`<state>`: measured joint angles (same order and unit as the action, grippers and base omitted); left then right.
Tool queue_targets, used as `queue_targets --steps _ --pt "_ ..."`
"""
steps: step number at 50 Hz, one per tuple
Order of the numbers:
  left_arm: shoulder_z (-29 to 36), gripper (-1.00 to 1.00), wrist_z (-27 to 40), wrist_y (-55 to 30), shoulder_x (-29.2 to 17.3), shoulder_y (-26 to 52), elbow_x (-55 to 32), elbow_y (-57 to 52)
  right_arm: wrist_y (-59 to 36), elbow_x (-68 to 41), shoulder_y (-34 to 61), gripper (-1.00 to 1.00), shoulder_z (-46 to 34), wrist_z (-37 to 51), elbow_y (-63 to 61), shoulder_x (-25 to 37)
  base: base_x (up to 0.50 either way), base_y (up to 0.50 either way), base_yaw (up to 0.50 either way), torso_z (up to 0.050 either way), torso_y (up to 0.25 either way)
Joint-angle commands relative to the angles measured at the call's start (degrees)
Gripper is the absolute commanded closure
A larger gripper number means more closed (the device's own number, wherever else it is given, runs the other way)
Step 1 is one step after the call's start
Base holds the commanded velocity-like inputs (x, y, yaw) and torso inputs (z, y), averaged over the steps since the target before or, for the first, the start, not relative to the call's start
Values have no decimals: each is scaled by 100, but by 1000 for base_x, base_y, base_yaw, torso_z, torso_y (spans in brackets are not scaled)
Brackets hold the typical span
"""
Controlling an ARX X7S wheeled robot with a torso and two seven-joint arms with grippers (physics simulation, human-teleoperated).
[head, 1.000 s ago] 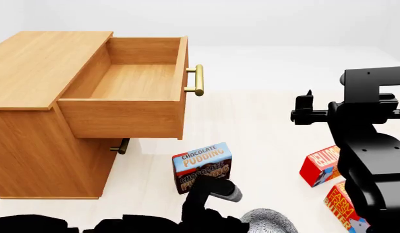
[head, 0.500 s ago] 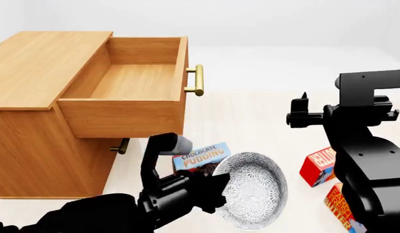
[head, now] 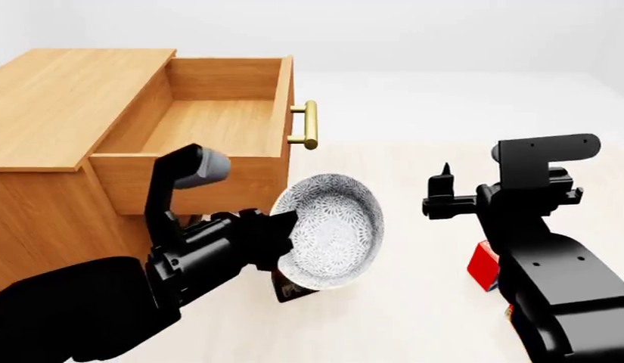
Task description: Put the bowl in the top drawer of the cabinet.
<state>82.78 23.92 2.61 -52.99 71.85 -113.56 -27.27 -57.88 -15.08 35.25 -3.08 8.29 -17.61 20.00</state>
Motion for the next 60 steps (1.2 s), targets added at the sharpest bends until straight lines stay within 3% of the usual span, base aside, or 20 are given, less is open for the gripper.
queue_targets --steps 1,23,36,48,60 --pt "-322 100 294 -242 -437 532 -360 -183 537 -42 -357 -100 -71 -120 284 -133 0 0 0 0 0" --pt "-785 100 533 -520 -880 1277 -951 78 1454 -8 -962 -100 -376 -366 1083 -344 0 0 0 0 0" --pt "-900 100 928 -794 -680 1807 -1109 897 1721 -17 -1184 -100 -447 -399 1066 -364 0 0 0 0 0" --pt "-854 100 1286 -1092 119 2355 -1232 2318 1658 -237 -1537 -100 -250 -466 593 -197 0 0 0 0 0" --pt "-603 100 1279 -1206 1062 2368 -1310 3979 1570 -385 -1802 -100 -75 -471 185 -39 0 0 0 0 0"
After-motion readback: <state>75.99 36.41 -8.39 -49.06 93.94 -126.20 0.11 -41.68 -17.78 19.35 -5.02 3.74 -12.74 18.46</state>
